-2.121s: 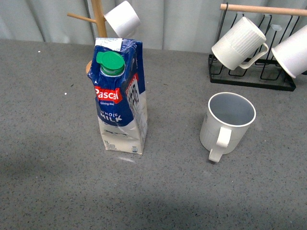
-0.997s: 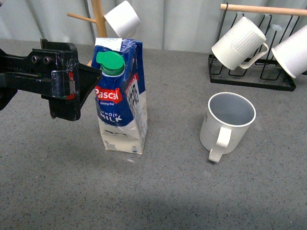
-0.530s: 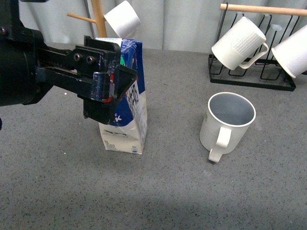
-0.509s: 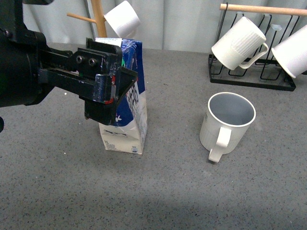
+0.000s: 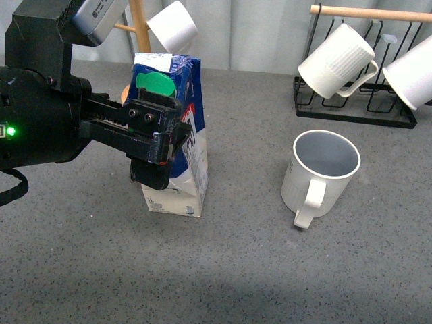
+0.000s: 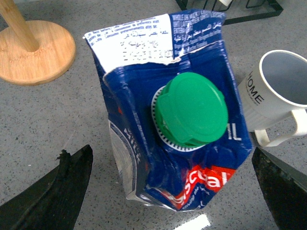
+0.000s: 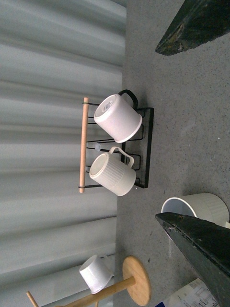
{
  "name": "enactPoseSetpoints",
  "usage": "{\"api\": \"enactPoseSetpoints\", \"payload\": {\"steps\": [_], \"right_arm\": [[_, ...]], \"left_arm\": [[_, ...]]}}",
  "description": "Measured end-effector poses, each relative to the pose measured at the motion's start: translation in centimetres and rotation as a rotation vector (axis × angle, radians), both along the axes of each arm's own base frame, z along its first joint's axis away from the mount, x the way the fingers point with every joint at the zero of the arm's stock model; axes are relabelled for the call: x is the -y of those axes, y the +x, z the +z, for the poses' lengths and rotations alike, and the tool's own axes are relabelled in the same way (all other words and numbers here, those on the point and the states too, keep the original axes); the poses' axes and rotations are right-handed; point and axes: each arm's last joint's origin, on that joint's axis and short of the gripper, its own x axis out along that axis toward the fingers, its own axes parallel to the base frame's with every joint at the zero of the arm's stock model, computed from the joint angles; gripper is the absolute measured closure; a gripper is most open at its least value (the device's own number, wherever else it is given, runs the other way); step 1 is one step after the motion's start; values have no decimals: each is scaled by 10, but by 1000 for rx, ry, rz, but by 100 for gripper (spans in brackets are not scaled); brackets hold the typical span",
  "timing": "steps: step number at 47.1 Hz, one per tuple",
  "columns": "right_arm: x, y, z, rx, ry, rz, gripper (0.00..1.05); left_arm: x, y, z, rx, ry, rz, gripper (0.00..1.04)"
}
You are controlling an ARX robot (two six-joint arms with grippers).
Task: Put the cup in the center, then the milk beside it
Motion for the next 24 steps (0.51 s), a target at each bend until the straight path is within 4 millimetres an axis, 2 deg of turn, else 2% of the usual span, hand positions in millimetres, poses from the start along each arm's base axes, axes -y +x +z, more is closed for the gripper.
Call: {"api": "enactPoseSetpoints", "payload": {"steps": [11, 24], "right_arm": [[0, 0, 0, 0, 0, 0, 9], [0, 0, 0, 0, 0, 0, 9]], "left_arm": [[-4, 4, 0, 15, -11, 34, 7], [-3, 4, 1, 15, -29, 44, 62]]}}
